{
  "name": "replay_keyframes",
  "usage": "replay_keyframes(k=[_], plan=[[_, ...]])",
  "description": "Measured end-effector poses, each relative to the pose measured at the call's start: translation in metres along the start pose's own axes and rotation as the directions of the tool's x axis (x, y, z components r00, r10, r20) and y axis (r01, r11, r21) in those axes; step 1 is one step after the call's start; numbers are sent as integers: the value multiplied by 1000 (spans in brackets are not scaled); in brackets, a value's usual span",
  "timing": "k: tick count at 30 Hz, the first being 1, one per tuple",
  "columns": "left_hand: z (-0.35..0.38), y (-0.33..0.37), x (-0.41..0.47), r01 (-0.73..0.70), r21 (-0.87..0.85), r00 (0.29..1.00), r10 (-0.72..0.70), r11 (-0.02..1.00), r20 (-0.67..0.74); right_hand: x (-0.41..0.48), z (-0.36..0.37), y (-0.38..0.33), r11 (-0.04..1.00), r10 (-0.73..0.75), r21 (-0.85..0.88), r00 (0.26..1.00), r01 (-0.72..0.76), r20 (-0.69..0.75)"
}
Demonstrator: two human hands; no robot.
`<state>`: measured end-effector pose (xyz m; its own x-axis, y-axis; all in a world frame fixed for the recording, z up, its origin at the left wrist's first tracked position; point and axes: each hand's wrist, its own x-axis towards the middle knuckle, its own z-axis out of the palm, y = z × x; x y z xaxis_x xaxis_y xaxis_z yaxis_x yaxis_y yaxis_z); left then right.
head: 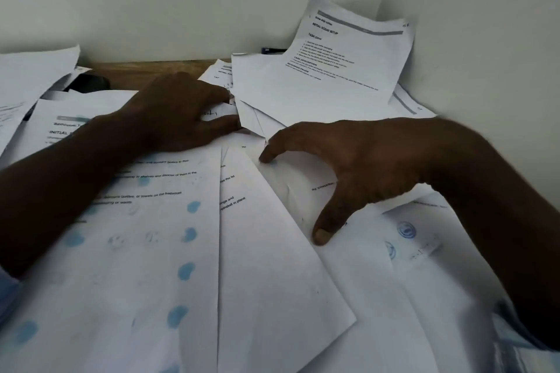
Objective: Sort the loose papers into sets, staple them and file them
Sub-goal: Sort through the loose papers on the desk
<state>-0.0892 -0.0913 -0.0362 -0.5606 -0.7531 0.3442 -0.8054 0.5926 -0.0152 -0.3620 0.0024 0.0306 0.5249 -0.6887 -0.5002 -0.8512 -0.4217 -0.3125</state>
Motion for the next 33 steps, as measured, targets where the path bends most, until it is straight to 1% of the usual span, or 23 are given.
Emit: replay_keyframes(k=[5, 8, 9, 11, 12, 14, 15, 16, 18, 20, 22, 24, 26, 29, 33], plan=[[-2, 1, -1, -4, -4, 1000, 4, 1000, 1, -2, 9, 0, 999, -38, 18, 999, 38, -20], [-3, 3, -2, -24, -25, 999, 24, 999, -29, -1, 12, 6, 999, -29, 32, 999, 30, -29], [-4, 4, -2, -26, -23, 999, 26, 999, -33, 0, 14, 7, 999, -47, -12, 998, 47, -48], [-5, 4, -2, -22, -8, 999, 22, 1000, -25, 5, 18, 13, 977, -140, -176, 983, 118, -116], [-4, 4, -2, -20, -4, 1000, 20, 1000, -20, 4, 19, 14, 976, -149, -178, 983, 128, -109], [-4, 3, -2, -16, -7, 1000, 16, 1000, -8, 0, 19, 15, 997, -74, -10, 997, 73, -39], [-4, 4, -2, -13, -12, 1000, 13, 1000, -3, -2, 19, 17, 997, -70, 39, 997, 71, -29], [-4, 5, -3, -10, -20, 1000, 10, 1000, -2, -2, 21, 19, 995, -87, 42, 996, 89, -34], [-5, 6, -3, -12, -28, 1000, 12, 1000, -13, 0, 20, 24, 992, -94, 73, 991, 102, -95], [-4, 5, -4, -1, -6, 1000, 1, 1000, -31, 4, 14, 31, 992, -70, 92, 987, 84, -145], [-3, 3, -3, 7, 14, 997, -6, 1000, -73, 10, 8, 40, 990, -32, 123, 973, 61, -227], [-5, 3, -4, -1, -28, 992, -3, 1000, -127, 16, 5, 48, 984, -21, 161, 944, 78, -328], [-10, 5, -6, -22, -73, 985, 9, 997, -174, 21, 3, 52, 973, -22, 205, 922, 109, -385], [-19, 9, -6, -27, -11, 977, 24, 1000, -211, 28, -5, 52, 940, 13, 316, 913, 128, -407], [-33, 6, -4, 19, 68, 970, -2, 998, -245, 36, -9, 47, 926, 48, 346, 862, 151, -504]])
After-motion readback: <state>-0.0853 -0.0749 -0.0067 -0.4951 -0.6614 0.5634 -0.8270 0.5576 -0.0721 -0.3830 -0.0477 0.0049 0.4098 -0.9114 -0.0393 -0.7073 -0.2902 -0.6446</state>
